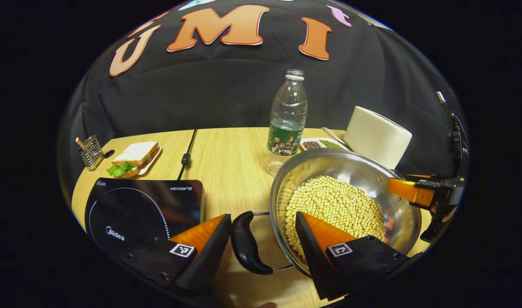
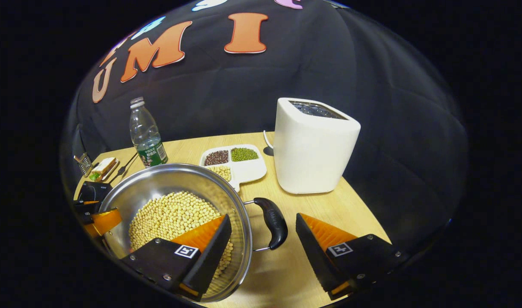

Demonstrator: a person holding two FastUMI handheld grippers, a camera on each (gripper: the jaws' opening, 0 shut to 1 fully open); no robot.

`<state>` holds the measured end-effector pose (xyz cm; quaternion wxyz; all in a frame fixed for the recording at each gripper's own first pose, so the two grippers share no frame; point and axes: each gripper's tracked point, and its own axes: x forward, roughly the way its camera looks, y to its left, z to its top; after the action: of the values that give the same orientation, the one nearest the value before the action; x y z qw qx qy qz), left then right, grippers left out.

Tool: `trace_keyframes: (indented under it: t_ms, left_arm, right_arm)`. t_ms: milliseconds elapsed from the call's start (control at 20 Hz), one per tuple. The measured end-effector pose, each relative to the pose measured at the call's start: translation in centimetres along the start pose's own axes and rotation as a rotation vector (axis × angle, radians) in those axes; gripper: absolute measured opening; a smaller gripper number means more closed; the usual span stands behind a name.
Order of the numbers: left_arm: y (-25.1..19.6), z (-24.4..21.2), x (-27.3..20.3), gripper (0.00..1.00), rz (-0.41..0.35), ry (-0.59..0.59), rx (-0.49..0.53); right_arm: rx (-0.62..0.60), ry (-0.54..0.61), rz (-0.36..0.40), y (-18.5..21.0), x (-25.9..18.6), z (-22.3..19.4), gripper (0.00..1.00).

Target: First push the handle of the pot to place it horizontally, then grasp the pot with both hands and set it on the induction cooktop.

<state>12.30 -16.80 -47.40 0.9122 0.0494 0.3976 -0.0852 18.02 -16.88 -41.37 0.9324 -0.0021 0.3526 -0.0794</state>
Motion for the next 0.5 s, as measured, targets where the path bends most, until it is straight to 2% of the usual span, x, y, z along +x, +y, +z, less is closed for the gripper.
trace_keyframes:
  t_ms: [100, 200, 250, 350, 400, 450, 500]
  left_arm:
    - [0.1, -0.2, 0.6, 0.95, 0.008, 0.017, -0.005]
    - [0.4, -0.2, 1.0, 0.82, 0.017, 0.034, -0.027]
    - [0.5, -0.4, 1.1, 0.81, 0.017, 0.045, -0.041]
    - [0.7, -0.6, 1.2, 0.73, 0.032, 0.080, -0.054]
    - [0.9, -0.7, 1.2, 0.75, 0.045, 0.095, -0.053]
    - [0.9, -0.6, 1.3, 0.71, 0.056, 0.109, -0.055]
    - [0.9, -0.6, 1.0, 0.69, 0.067, 0.127, -0.065]
  right_arm:
    - [0.041, 0.049, 0.023, 0.4, 0.9, -0.8, 0.92]
    - [0.072, 0.080, 0.017, 0.3, 1.5, -1.3, 0.82]
    - [0.084, 0.083, 0.024, 0.4, 1.2, -1.1, 0.74]
    - [0.094, 0.092, 0.032, 0.6, 1.6, -1.4, 0.68]
    - [0.100, 0.099, 0.031, 0.6, 1.5, -1.5, 0.62]
    - [0.122, 0.112, 0.031, 0.5, 1.2, -1.7, 0.62]
    - [0.160, 0.119, 0.034, 0.7, 0.9, -1.7, 0.55]
